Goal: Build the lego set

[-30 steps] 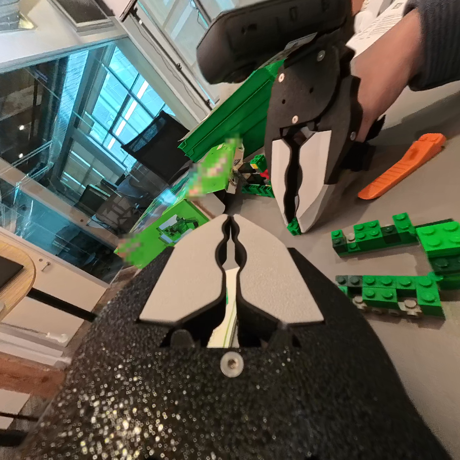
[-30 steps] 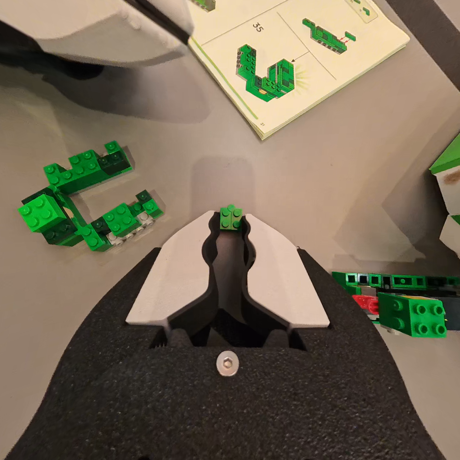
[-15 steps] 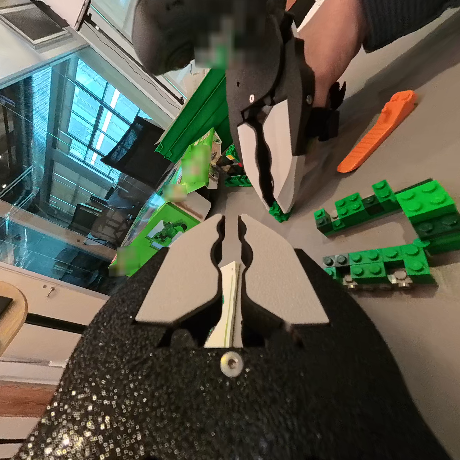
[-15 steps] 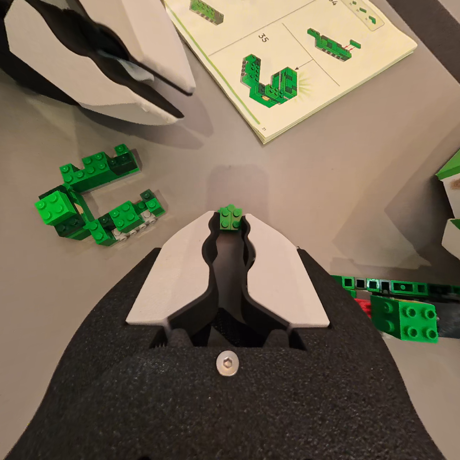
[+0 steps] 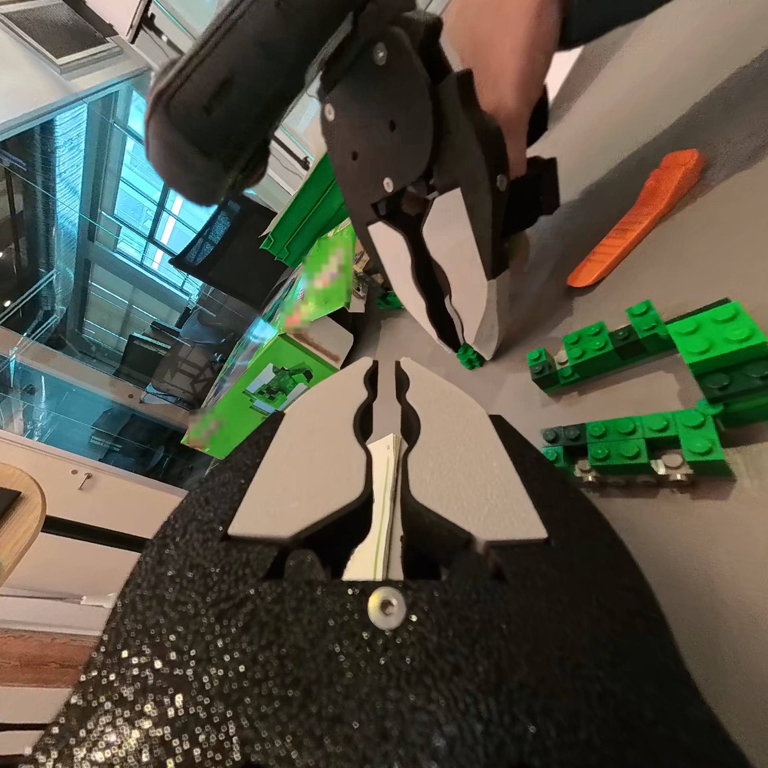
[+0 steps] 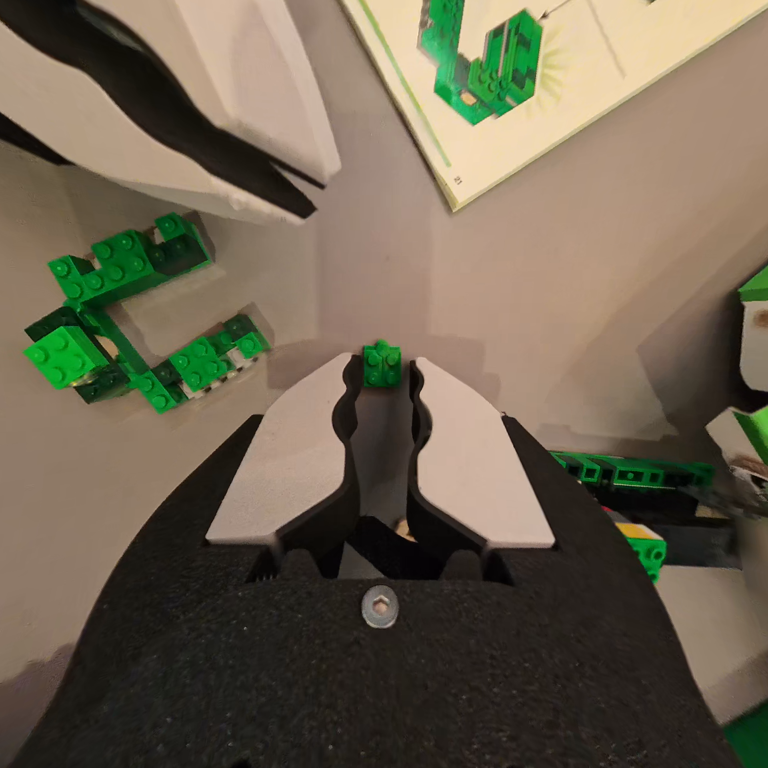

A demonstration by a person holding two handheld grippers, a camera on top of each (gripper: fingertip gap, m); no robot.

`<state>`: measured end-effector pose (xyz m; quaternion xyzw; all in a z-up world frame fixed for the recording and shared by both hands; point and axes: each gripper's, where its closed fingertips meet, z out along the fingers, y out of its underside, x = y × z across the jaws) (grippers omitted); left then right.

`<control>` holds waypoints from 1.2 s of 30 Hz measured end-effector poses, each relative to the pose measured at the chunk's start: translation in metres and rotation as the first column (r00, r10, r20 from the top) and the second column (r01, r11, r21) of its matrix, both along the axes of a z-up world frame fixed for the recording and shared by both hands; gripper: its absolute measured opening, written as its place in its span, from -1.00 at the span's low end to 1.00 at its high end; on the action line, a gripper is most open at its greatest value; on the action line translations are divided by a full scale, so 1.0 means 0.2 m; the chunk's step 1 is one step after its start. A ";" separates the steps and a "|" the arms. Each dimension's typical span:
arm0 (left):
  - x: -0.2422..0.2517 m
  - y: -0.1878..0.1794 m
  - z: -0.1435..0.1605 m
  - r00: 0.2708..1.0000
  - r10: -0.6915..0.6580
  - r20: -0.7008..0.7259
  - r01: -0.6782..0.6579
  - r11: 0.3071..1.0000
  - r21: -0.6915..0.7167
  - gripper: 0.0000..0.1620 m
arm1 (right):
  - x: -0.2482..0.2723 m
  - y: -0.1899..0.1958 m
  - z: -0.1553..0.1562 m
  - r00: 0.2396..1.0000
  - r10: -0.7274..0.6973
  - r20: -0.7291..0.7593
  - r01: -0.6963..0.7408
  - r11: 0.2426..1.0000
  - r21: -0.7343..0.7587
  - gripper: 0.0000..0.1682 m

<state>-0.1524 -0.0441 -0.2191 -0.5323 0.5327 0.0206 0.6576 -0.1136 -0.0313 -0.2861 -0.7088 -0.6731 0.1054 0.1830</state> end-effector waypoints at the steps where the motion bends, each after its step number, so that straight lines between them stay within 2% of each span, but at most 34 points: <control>1: 0.00 0.00 0.00 1.000 0.000 0.000 0.000 1.000 0.000 -0.91 | 0.00 -0.01 0.00 0.999 0.006 0.037 -0.005 1.000 -0.021 -0.77; 4: 0.00 0.00 0.00 1.000 0.001 0.002 -0.001 1.000 0.002 -0.92 | 0.00 -0.01 -0.01 0.993 -0.008 0.117 0.018 0.996 -0.084 -0.81; 10: 0.00 0.00 0.00 1.000 -0.001 0.002 0.001 1.000 0.002 -0.92 | 0.00 -0.01 -0.01 0.981 0.035 0.191 -0.019 0.996 -0.085 -0.81; 18: -0.02 0.00 -0.04 0.998 -0.033 -0.061 0.033 0.999 -0.003 -0.80 | -0.02 -0.05 0.02 0.994 0.092 0.051 -0.080 0.979 -0.188 -0.81; 22: 0.01 -0.04 -0.04 0.992 -0.082 -0.092 0.085 0.996 0.034 -0.76 | -0.06 -0.10 0.09 0.992 0.126 -0.004 -0.124 0.968 -0.218 -0.81; 25: 0.01 -0.04 -0.07 0.988 -0.076 -0.132 0.082 0.996 0.042 -0.74 | -0.07 -0.08 0.12 0.991 0.134 0.018 -0.128 0.973 -0.191 -0.81; 29: 0.00 -0.02 -0.06 0.991 -0.049 -0.124 0.054 0.998 0.039 -0.75 | -0.03 -0.05 0.05 0.990 0.106 0.088 -0.091 0.983 -0.161 -0.81; 36: -0.01 0.00 -0.08 0.990 -0.027 -0.138 0.032 0.999 0.030 -0.78 | -0.02 -0.03 0.01 0.994 0.039 0.107 -0.029 0.995 -0.091 -0.81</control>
